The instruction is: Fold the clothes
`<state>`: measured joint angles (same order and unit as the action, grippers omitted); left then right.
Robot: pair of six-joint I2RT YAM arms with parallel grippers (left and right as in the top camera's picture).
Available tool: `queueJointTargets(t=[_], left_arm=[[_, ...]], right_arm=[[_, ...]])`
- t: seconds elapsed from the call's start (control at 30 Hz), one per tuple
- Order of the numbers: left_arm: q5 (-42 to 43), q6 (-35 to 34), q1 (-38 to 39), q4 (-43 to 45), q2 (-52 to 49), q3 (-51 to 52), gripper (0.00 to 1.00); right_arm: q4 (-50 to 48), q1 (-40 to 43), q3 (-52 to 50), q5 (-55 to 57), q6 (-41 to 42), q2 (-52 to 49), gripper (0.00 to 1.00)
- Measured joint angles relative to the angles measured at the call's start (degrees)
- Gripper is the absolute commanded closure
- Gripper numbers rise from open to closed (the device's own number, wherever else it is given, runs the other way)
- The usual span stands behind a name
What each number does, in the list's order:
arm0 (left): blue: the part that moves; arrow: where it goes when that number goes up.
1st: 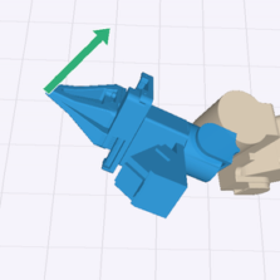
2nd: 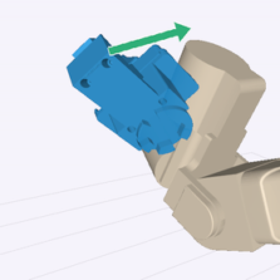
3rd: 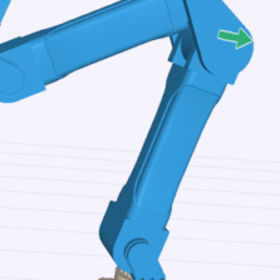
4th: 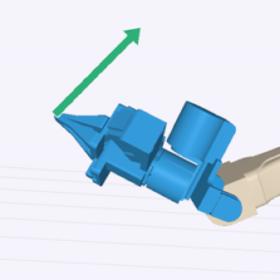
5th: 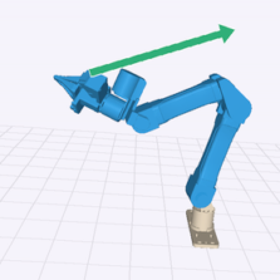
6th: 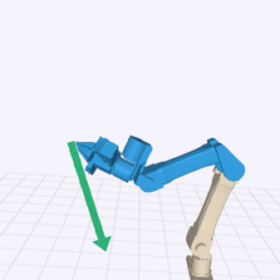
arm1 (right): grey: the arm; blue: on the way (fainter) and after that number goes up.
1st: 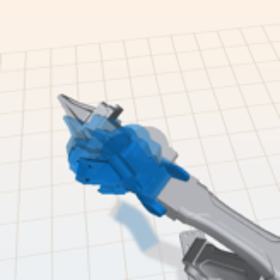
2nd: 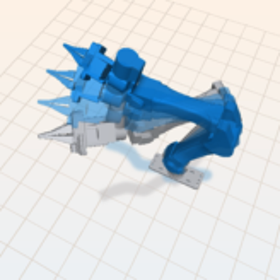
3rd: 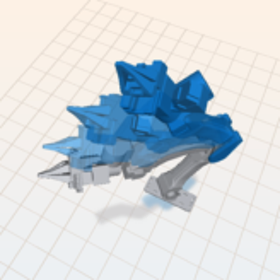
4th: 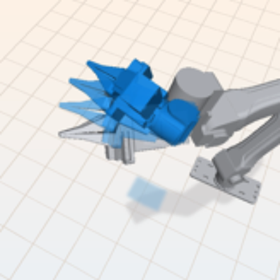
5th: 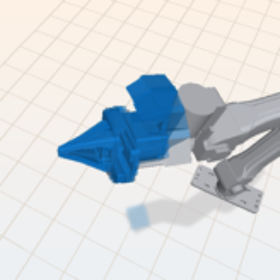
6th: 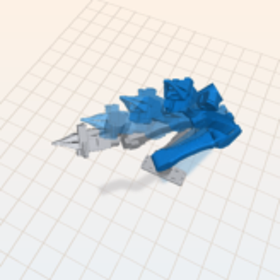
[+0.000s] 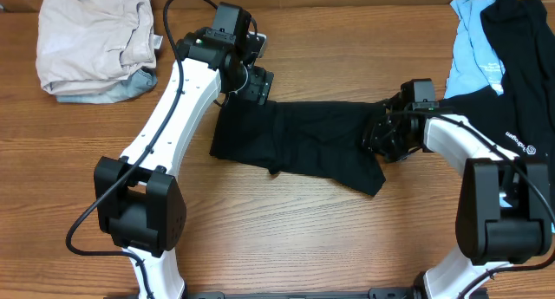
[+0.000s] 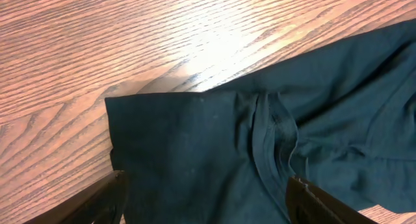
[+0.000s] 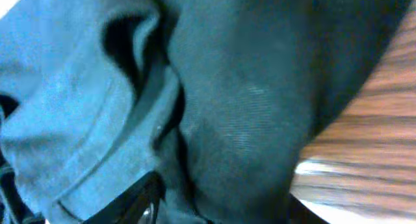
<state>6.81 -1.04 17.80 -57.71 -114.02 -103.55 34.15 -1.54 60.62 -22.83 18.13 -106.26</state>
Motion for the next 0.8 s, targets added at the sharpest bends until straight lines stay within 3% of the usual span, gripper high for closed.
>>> queueJointTargets(t=[0.03, 0.07, 0.27, 0.57, 0.8], left_arm=[[0.0, 0.0, 0.0, 0.0, 0.0, 0.0, 0.21], [0.0, 0.0, 0.0, -0.1, 0.0, 0.0, 0.22], [-0.5, 0.0, 0.0, -0.8, 0.0, 0.0, 0.22], [-6.9, 0.0, -0.9, -0.9, 0.0, 0.0, 0.18], [-11.3, 0.0, -3.0, -0.8, 0.0, 0.0, 0.16]], right_arm=[[-0.3, 0.0, -0.1, -0.2, -0.1, -0.1, 0.92], [-0.8, 0.0, -0.2, -0.4, -0.5, -0.3, 0.96], [0.1, 2.3, 0.1, -1.6, -0.4, -0.4, 0.96], [22.8, 14.9, 12.3, -1.3, -7.1, -0.1, 0.96], [35.0, 13.2, 26.2, -1.6, -10.8, 0.2, 0.96]])
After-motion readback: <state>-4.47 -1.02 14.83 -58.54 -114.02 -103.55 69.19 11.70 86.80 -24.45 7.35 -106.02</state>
